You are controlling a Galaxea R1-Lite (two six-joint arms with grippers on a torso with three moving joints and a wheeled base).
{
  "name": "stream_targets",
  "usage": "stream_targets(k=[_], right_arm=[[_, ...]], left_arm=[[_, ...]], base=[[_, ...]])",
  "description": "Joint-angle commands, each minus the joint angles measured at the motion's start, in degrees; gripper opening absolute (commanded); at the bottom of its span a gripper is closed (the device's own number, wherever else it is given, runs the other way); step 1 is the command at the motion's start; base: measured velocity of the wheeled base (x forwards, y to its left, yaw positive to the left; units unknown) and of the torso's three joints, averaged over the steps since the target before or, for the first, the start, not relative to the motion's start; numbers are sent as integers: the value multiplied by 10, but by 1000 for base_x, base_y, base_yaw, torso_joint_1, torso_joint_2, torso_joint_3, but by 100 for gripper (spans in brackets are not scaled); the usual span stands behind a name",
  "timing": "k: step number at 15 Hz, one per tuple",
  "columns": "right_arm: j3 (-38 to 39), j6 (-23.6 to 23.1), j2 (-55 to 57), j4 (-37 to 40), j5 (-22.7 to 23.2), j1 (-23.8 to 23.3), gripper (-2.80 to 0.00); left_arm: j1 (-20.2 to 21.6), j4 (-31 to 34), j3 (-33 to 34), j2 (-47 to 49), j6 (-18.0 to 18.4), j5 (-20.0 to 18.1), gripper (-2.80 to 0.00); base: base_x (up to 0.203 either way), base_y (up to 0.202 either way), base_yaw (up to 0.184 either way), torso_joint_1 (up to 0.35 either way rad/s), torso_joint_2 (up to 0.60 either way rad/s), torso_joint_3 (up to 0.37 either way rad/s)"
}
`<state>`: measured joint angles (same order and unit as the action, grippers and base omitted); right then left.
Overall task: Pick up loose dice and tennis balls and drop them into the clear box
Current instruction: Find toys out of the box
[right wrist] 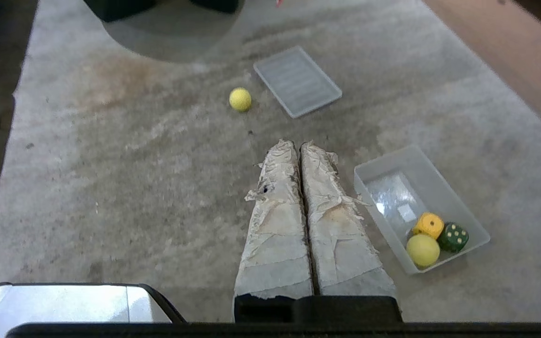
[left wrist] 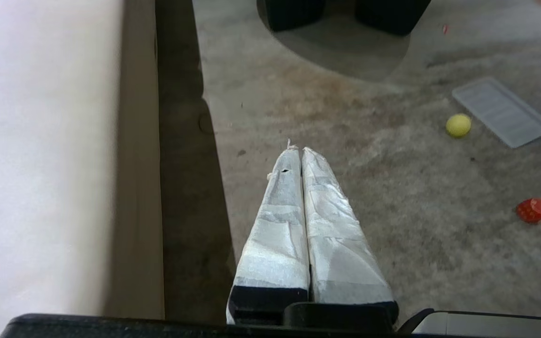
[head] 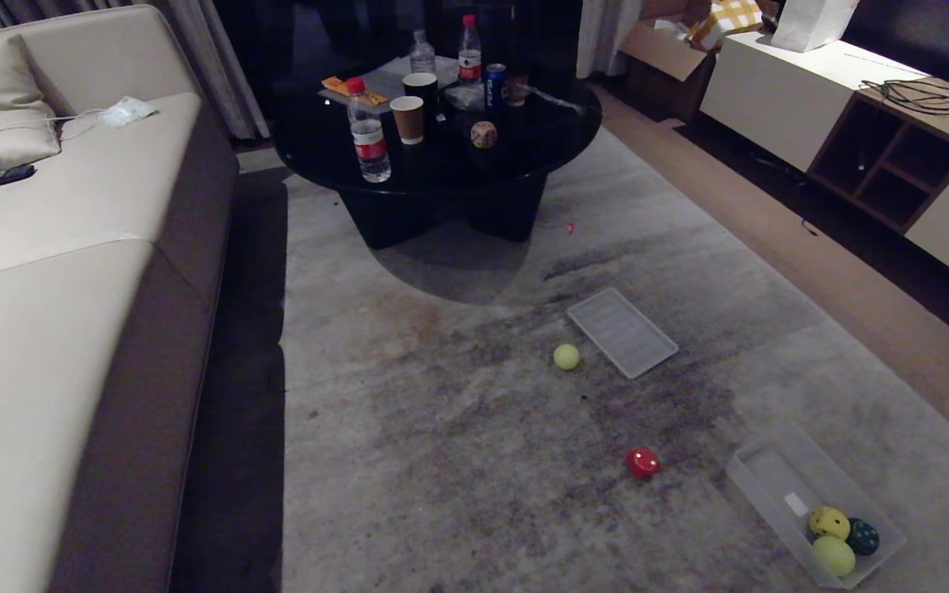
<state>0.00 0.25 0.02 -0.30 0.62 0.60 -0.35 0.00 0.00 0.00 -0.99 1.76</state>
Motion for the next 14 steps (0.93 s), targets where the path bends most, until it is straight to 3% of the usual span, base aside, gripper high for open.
stream_targets(k=[1,14], right_arm=[[2,0,1,0,1,0,-280],[2,-1,1,0,0,0,-280]], left_arm=[[0,0,1,1,0,0,-280],[0,0,1,1,-1,0,-280]], base=[[0,0,0,-2,3,-198],[0,0,0,4,3,-197]])
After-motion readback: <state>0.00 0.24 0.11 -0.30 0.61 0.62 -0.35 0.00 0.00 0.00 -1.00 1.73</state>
